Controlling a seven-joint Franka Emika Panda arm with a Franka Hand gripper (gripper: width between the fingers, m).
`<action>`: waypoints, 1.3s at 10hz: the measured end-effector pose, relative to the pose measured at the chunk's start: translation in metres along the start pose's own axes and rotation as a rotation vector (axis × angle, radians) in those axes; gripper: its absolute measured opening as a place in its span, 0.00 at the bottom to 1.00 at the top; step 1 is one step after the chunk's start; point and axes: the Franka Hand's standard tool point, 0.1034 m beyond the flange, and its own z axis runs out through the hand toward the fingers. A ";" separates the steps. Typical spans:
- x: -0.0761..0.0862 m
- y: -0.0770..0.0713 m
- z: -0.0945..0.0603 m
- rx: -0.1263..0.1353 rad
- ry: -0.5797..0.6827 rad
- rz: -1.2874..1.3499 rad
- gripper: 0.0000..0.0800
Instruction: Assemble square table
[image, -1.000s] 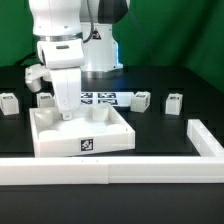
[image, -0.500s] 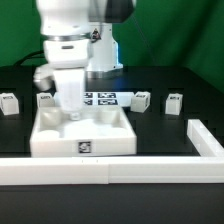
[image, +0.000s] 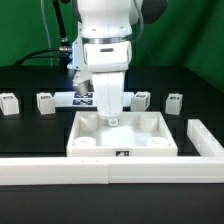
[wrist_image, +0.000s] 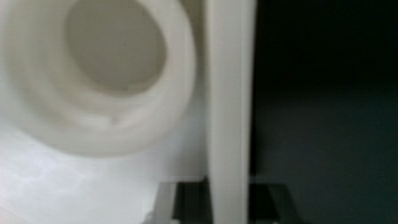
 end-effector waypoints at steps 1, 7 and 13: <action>-0.001 0.000 0.000 -0.001 0.000 0.002 0.07; 0.045 0.014 0.005 -0.049 0.037 -0.029 0.07; 0.053 0.024 0.005 -0.061 0.040 -0.002 0.08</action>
Offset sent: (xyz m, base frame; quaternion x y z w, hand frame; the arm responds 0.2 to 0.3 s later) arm -0.0153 0.0081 -0.0037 -0.0156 0.0002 -0.0012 0.9999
